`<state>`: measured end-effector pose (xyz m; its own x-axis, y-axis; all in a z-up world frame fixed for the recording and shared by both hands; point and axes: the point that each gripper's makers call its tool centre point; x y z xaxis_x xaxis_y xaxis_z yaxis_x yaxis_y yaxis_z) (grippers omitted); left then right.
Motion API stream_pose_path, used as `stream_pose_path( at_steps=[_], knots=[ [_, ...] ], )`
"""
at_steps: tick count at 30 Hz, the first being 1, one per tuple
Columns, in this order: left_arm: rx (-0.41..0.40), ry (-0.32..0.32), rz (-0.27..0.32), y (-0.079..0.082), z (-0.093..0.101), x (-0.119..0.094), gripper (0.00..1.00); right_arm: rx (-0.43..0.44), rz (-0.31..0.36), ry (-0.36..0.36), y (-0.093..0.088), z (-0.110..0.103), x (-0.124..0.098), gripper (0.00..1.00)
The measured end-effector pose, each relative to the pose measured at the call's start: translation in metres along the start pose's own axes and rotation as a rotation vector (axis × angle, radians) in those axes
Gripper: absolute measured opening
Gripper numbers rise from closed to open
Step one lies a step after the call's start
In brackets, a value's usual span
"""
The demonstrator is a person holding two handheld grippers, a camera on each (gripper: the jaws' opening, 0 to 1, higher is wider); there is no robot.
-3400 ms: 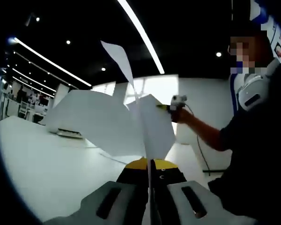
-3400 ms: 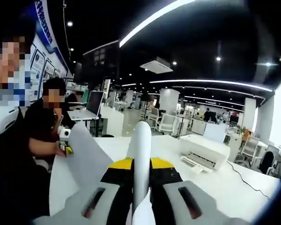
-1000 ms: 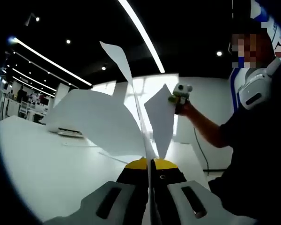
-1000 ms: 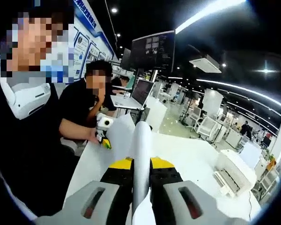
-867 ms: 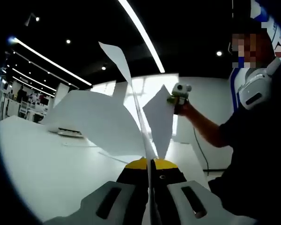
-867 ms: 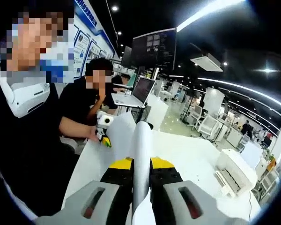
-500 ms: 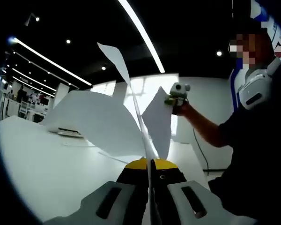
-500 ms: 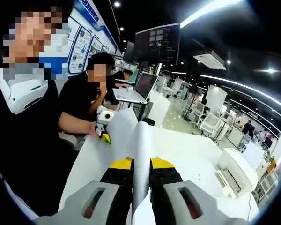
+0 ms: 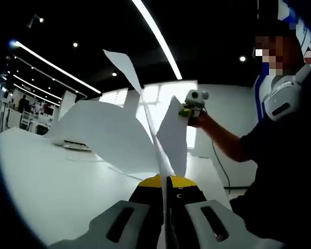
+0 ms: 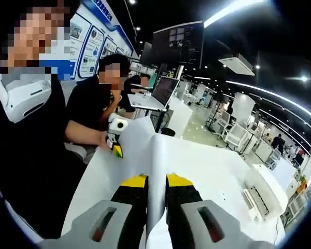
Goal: Organize the stack of printing papers by aligning and flattening the scattered papers on the table
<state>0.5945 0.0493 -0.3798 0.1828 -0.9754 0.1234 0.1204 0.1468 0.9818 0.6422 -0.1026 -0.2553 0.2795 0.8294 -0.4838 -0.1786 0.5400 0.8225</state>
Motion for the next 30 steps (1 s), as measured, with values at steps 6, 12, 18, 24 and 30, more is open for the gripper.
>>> stream_pose_path(
  at_steps=[6, 12, 18, 24, 30],
  knots=[
    [-0.002, -0.004, -0.002, 0.0, -0.001, -0.001, 0.06, -0.013, -0.02, 0.013, 0.0, 0.0, 0.008, 0.08],
    [-0.002, -0.006, -0.002, 0.0, 0.0, 0.0, 0.06, -0.027, -0.035, 0.022, 0.001, -0.002, 0.017, 0.08],
    [-0.006, -0.01, -0.005, -0.001, 0.0, 0.001, 0.07, -0.042, -0.054, 0.031, 0.001, -0.003, 0.025, 0.08],
    [-0.013, -0.015, -0.006, -0.001, 0.001, 0.001, 0.07, -0.058, -0.078, 0.05, 0.0, -0.006, 0.037, 0.08],
    [-0.024, -0.029, -0.011, -0.002, 0.003, 0.002, 0.07, -0.069, -0.116, 0.07, -0.003, -0.01, 0.051, 0.08]
  ],
)
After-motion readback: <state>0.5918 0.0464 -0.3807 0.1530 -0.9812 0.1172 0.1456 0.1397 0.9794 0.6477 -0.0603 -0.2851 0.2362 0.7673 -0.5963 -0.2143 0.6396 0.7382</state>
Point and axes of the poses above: the point that each gripper's makers call its tool centre point, and the gripper's own axes: x roughly forward along the fingers, z roughly to its right, y roughly out of its top, and after that the axes turned 5 degrees about -z, right-handed
